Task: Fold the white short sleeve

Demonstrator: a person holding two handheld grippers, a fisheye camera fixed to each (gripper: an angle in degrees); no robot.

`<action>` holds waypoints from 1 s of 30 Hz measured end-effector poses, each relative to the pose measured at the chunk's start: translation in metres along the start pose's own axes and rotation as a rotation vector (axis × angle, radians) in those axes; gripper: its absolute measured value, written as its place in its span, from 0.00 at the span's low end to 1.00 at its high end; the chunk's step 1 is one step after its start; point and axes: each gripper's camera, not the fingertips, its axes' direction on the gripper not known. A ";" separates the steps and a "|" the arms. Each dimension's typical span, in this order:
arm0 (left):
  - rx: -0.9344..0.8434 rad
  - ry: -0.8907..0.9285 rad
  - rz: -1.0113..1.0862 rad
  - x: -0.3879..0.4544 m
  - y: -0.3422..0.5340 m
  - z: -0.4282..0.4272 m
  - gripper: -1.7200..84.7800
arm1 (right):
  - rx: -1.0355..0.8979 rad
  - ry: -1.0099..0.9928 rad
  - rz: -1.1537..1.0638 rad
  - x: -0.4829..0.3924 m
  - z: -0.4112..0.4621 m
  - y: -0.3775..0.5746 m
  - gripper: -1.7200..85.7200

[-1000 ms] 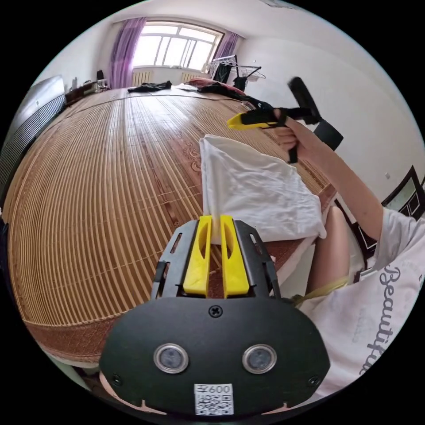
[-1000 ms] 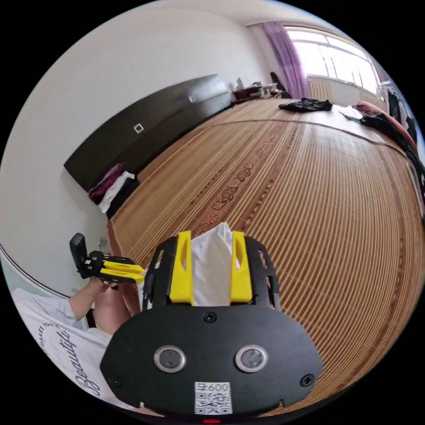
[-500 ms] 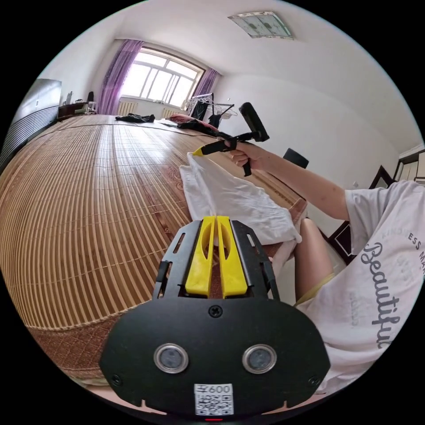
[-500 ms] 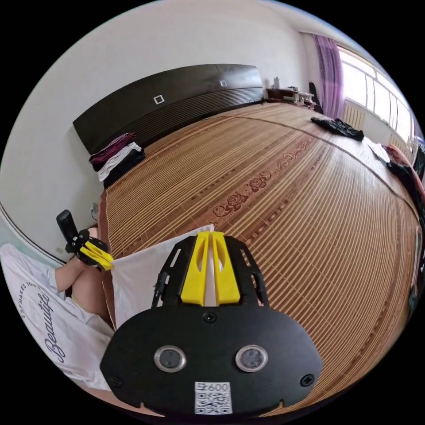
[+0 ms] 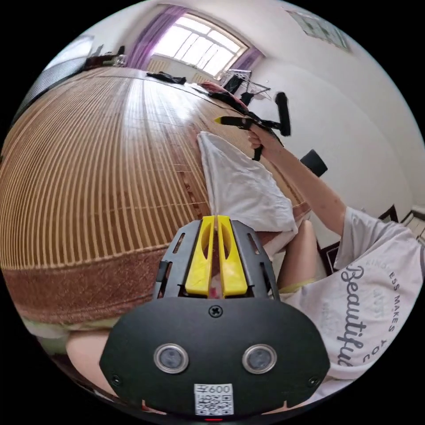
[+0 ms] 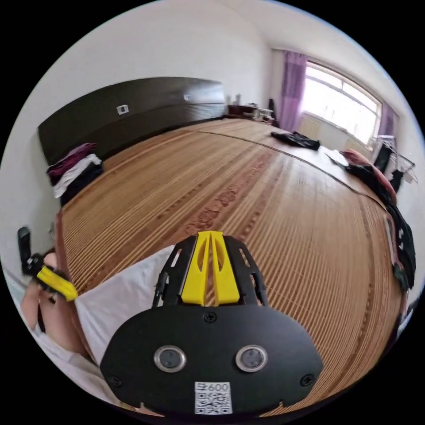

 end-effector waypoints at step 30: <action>-0.003 0.027 0.303 -0.050 -0.040 -0.023 0.11 | 0.089 -0.007 0.543 -0.041 -0.099 0.374 0.01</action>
